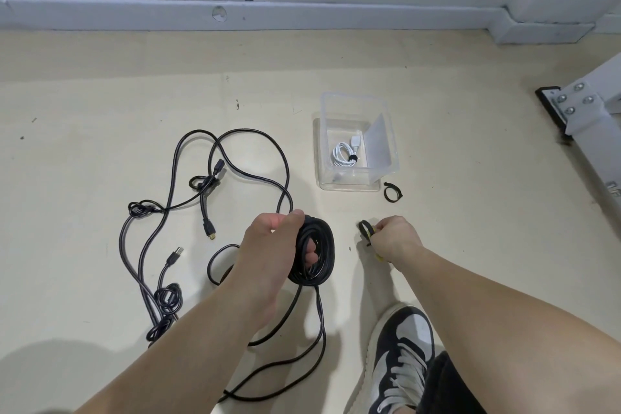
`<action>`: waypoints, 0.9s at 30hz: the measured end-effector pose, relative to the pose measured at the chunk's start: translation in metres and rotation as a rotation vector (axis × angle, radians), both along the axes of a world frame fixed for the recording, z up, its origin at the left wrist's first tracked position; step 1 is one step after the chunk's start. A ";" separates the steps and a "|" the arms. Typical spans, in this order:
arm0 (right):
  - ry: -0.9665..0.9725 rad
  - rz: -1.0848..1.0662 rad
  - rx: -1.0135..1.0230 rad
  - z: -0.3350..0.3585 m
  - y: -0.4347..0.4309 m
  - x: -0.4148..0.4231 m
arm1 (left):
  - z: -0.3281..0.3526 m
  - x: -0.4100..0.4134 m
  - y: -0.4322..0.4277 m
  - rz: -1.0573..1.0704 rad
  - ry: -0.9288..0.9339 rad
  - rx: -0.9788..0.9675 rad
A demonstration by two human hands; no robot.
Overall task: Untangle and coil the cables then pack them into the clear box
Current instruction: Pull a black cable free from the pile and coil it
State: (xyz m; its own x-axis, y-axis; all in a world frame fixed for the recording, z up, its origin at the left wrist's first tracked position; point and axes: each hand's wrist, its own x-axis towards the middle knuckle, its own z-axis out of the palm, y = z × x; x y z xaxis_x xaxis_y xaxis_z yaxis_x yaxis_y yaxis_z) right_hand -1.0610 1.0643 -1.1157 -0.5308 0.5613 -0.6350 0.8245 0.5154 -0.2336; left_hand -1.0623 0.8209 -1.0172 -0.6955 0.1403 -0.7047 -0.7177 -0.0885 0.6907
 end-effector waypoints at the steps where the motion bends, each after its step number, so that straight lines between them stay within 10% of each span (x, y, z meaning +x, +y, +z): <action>1: -0.006 -0.003 0.016 -0.002 0.001 0.000 | 0.000 0.000 0.000 0.001 0.000 0.000; 11: 0.011 -0.067 0.094 -0.002 0.025 -0.003 | -0.004 -0.005 0.003 -0.002 -0.008 0.007; 18: 0.337 -0.321 -0.353 0.014 0.001 -0.016 | -0.001 -0.003 -0.001 -0.046 0.020 -0.035; 27: 0.571 0.044 -0.572 0.133 -0.098 -0.071 | 0.067 -0.024 -0.037 -0.015 0.126 -0.044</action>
State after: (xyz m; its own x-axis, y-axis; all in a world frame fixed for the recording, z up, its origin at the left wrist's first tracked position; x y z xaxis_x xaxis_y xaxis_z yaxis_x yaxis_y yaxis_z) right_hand -1.1318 0.9665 -0.9828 -0.8739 0.2032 -0.4416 0.4801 0.2179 -0.8497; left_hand -1.0863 0.7838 -0.9502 -0.7768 0.1222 -0.6178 -0.6262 -0.0457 0.7783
